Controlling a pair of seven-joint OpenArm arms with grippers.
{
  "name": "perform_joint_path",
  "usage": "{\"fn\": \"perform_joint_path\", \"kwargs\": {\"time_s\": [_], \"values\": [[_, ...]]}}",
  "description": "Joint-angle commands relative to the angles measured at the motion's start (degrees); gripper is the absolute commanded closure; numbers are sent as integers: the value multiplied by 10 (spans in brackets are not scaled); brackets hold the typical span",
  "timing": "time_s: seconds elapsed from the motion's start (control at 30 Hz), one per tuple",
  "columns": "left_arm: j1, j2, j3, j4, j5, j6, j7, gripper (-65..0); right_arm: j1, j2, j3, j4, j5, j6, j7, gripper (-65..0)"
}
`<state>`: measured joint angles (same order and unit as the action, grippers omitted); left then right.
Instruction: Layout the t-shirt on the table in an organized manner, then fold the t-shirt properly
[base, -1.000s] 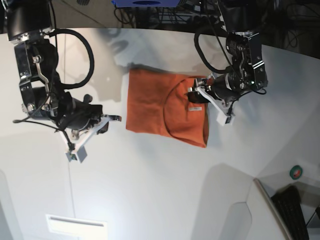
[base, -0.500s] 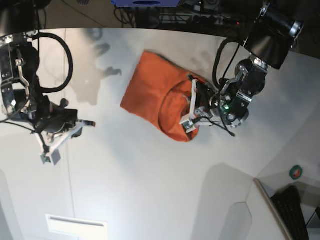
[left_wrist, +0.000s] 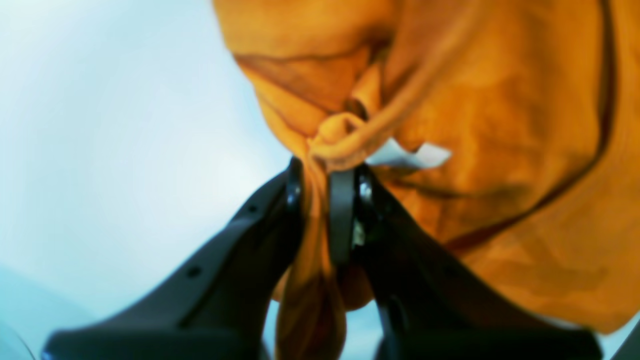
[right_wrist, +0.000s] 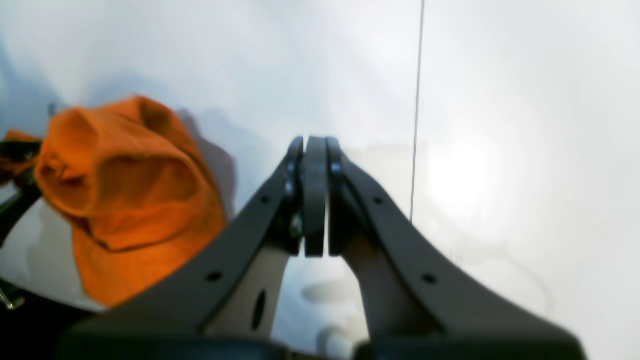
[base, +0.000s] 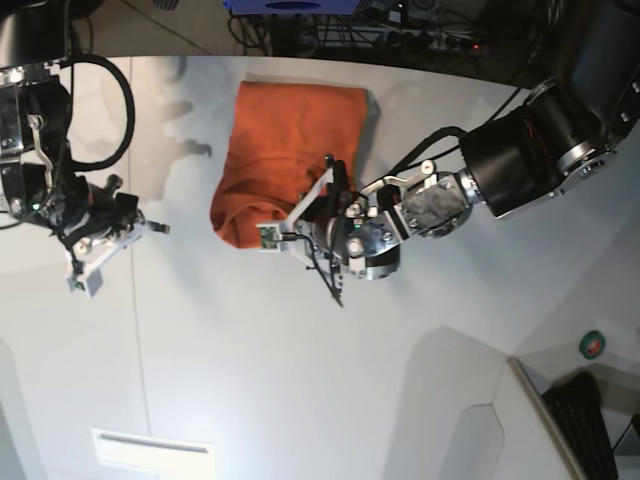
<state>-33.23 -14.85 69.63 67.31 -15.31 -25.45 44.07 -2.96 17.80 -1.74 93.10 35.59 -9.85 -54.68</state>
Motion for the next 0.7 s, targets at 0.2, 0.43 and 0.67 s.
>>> {"fn": "perform_joint_path", "kwargs": {"time_s": [0.2, 0.43, 0.67], "values": [[-21, 29, 5, -49, 0, 2, -33, 0, -24, 5, 4, 7, 2, 3, 76, 0], [-21, 28, 5, -36, 0, 1, -32, 0, -13, 5, 1, -27, 2, 3, 78, 0], [-34, 27, 5, -10, -3, -12, 14, -158, -7, 4, 0, -35, 2, 3, 78, 0]]}}
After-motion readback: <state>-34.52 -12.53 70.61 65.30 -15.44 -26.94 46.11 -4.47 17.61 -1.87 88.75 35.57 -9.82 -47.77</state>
